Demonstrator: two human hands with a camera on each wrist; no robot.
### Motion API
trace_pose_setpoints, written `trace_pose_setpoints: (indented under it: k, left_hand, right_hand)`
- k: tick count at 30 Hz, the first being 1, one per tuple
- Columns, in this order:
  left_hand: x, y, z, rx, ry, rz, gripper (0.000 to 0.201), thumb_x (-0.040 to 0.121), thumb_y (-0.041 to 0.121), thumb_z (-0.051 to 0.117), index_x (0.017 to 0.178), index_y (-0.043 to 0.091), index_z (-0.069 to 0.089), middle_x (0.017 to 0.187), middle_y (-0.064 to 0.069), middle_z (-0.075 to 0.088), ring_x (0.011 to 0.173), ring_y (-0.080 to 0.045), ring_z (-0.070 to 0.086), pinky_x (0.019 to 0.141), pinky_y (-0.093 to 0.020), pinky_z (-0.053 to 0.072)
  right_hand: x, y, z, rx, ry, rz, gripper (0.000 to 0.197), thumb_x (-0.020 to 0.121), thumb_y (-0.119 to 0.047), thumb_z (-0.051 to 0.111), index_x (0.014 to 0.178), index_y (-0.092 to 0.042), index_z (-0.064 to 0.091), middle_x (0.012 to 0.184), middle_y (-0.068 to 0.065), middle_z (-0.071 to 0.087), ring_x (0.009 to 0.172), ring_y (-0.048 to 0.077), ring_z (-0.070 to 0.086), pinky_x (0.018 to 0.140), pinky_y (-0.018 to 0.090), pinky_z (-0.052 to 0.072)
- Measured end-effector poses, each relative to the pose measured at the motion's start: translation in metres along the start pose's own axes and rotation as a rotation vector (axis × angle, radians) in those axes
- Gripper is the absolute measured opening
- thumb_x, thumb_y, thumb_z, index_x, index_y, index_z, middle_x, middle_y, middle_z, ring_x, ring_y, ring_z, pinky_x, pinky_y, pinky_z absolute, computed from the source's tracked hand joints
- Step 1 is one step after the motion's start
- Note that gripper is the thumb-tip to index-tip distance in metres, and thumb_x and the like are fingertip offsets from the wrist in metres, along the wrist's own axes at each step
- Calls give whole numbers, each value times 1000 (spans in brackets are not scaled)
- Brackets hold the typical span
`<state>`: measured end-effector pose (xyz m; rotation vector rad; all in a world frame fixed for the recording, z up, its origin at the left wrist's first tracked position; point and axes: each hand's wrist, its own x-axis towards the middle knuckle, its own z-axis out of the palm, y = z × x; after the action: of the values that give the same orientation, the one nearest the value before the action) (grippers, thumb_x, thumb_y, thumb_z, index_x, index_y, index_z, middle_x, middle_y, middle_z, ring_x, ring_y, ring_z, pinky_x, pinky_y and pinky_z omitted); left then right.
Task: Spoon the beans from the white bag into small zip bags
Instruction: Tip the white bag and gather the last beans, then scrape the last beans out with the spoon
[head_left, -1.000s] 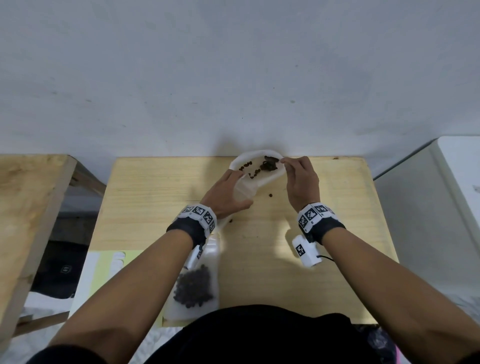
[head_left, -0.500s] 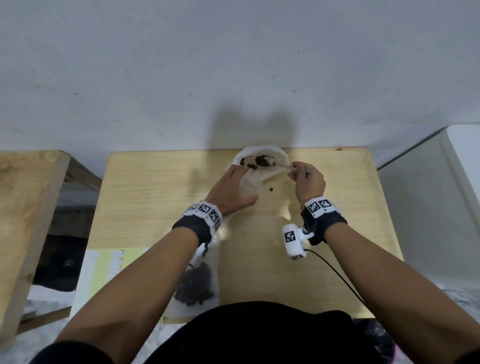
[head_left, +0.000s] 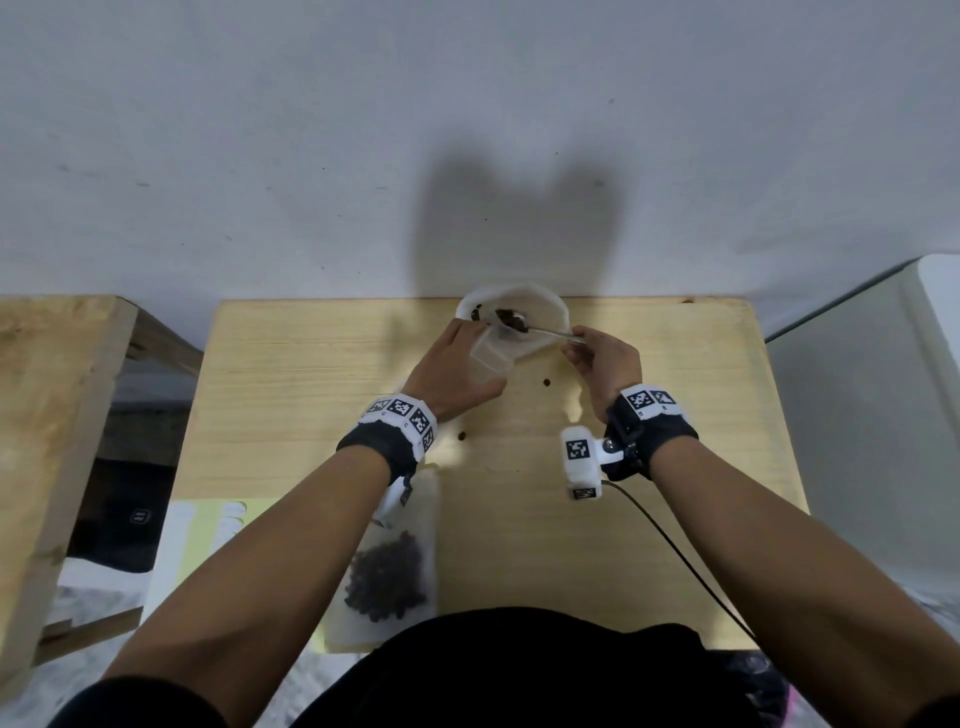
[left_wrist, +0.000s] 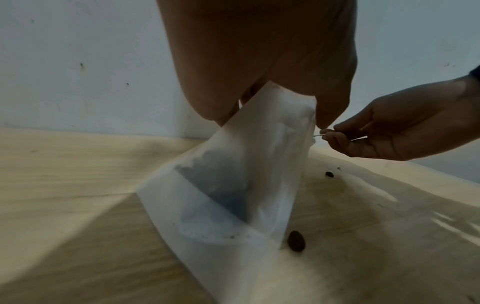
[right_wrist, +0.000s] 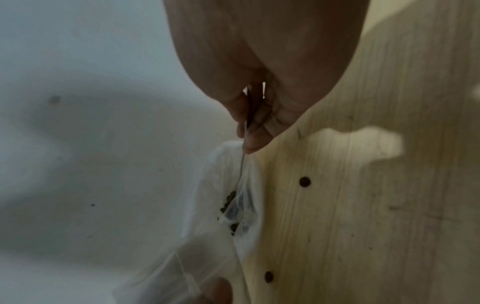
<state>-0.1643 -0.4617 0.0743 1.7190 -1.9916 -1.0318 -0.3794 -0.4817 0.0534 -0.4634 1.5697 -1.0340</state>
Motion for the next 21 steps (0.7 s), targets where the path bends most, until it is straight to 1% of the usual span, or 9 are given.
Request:
trace_pose_setpoints:
  k: [4, 6, 8, 10, 12, 13, 16, 19, 21]
  left_hand:
    - [1, -1, -3, -6, 15, -50, 74, 78, 31, 75, 142, 13, 42, 142, -3, 42, 120, -22, 51, 90, -28, 42]
    - [3, 0, -3, 2, 28, -68, 76, 79, 32, 75, 143, 12, 41, 142, -4, 41, 122, -22, 50, 93, -29, 42]
    - [4, 2, -3, 18, 40, -85, 76, 80, 32, 73, 144, 12, 40, 142, -4, 41, 124, -23, 49, 94, -31, 43]
    - [4, 4, -2, 19, 44, -103, 76, 79, 33, 73, 144, 13, 39, 142, -4, 40, 124, -24, 48, 96, -36, 45]
    - [5, 6, -1, 12, 44, -122, 77, 76, 36, 72, 143, 16, 39, 139, -2, 41, 123, -25, 49, 98, -40, 46]
    - [5, 7, -2, 13, 46, -132, 77, 74, 39, 70, 142, 19, 39, 137, -2, 42, 122, -26, 49, 99, -43, 47]
    - [3, 10, -3, 6, 56, -152, 81, 71, 44, 68, 143, 25, 37, 140, -1, 42, 123, -28, 48, 100, -49, 46]
    - [-1, 12, -6, -5, 72, -145, 84, 74, 44, 70, 147, 25, 33, 145, -4, 40, 127, -30, 44, 102, -50, 43]
    - [-5, 15, -7, -20, 80, -140, 86, 71, 48, 68, 147, 26, 32, 145, -5, 41, 128, -31, 44, 103, -50, 42]
  right_hand:
    - [-4, -7, -8, -26, 64, -56, 27, 95, 4, 47, 115, 4, 65, 80, 8, 66, 63, 6, 67, 62, 12, 53]
    - [-6, -10, -13, 40, 70, -44, 28, 94, 0, 51, 118, 7, 62, 81, 6, 64, 65, 9, 65, 64, 15, 54]
    - [-9, -13, -18, 78, 74, -38, 27, 93, -3, 54, 117, 8, 61, 80, 5, 63, 64, 9, 64, 66, 17, 55]
    - [-14, -16, -22, 85, 84, -75, 24, 92, 2, 48, 106, 5, 67, 76, 9, 64, 60, 10, 65, 67, 17, 56]
    - [-22, -20, -25, 102, 98, -94, 26, 92, 2, 44, 93, -2, 69, 73, 13, 65, 62, 15, 65, 70, 19, 57]
    - [-26, -21, -26, 96, 100, -107, 27, 92, 1, 44, 90, -5, 69, 73, 13, 65, 65, 16, 65, 72, 20, 57]
    - [-35, -26, -26, 86, 83, -148, 27, 94, -3, 43, 87, -7, 69, 76, 13, 66, 71, 19, 64, 78, 23, 57]
    - [-43, -32, -24, 76, 52, -190, 27, 94, -4, 43, 88, -6, 69, 78, 13, 67, 73, 19, 65, 83, 27, 58]
    - [-48, -33, -20, 54, 14, -223, 27, 95, -5, 44, 87, -6, 69, 78, 12, 67, 73, 20, 65, 84, 30, 57]
